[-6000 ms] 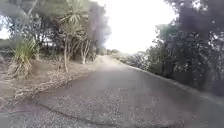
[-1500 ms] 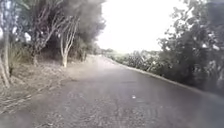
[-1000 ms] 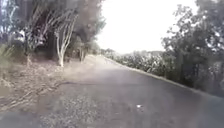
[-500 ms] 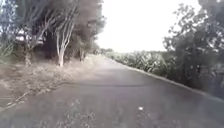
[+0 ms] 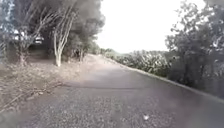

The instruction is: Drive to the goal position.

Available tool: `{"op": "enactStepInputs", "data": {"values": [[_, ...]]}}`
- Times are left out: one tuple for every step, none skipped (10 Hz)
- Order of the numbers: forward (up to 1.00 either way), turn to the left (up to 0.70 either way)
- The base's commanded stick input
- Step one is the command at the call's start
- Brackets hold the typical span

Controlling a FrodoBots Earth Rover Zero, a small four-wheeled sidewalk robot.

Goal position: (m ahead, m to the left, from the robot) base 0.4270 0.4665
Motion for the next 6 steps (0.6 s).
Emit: {"op": "enactStepInputs", "data": {"values": [[0.70,0.03],[0.70,0.04],[0.70,0.04],[0.70,0.03],[0.70,0.03],[0.70,0.03]]}}
